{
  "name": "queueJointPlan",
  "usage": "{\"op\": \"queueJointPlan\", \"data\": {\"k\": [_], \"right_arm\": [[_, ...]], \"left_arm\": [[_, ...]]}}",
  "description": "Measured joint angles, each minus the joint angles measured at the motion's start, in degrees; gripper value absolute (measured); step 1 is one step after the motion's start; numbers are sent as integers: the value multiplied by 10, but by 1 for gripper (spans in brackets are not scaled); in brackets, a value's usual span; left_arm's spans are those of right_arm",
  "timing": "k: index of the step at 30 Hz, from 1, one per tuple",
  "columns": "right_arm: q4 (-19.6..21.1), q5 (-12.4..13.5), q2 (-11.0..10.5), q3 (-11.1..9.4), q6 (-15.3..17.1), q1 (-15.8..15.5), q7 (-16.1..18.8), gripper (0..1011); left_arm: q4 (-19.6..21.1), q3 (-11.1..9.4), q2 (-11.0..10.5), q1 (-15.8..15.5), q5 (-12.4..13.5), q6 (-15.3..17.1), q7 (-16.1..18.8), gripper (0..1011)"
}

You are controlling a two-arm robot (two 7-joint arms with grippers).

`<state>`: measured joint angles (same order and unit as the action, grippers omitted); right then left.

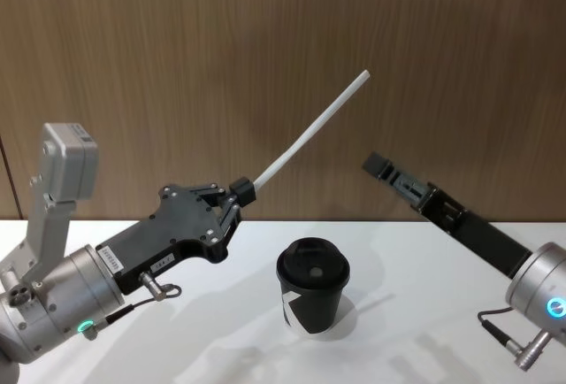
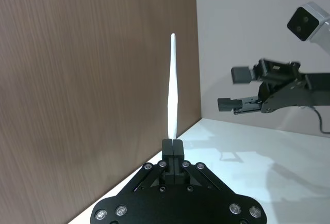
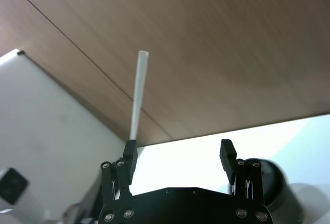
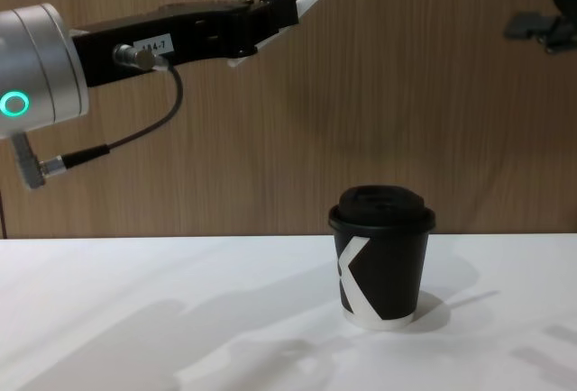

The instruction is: Pick up the straw with one hand, pass it to the other hand, and insert it into the cup.

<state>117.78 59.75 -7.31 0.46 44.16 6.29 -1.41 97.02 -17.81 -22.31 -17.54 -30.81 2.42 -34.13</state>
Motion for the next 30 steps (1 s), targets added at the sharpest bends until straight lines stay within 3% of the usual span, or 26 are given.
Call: {"op": "queueJointPlan", "data": {"k": [7, 14, 19, 30], "right_arm": [[13, 77, 32, -22, 65, 13, -39, 1001], [19, 102, 30, -24, 91, 18, -31, 1001], [19, 99, 8, -17, 95, 19, -2, 1001], [3, 56, -77, 17, 75, 31, 112, 1001]], "left_arm": [[0, 0, 0, 0, 0, 0, 0, 1], [0, 0, 0, 0, 0, 0, 0, 1], [0, 0, 0, 0, 0, 0, 0, 0], [0, 0, 0, 0, 0, 0, 0, 0]]}}
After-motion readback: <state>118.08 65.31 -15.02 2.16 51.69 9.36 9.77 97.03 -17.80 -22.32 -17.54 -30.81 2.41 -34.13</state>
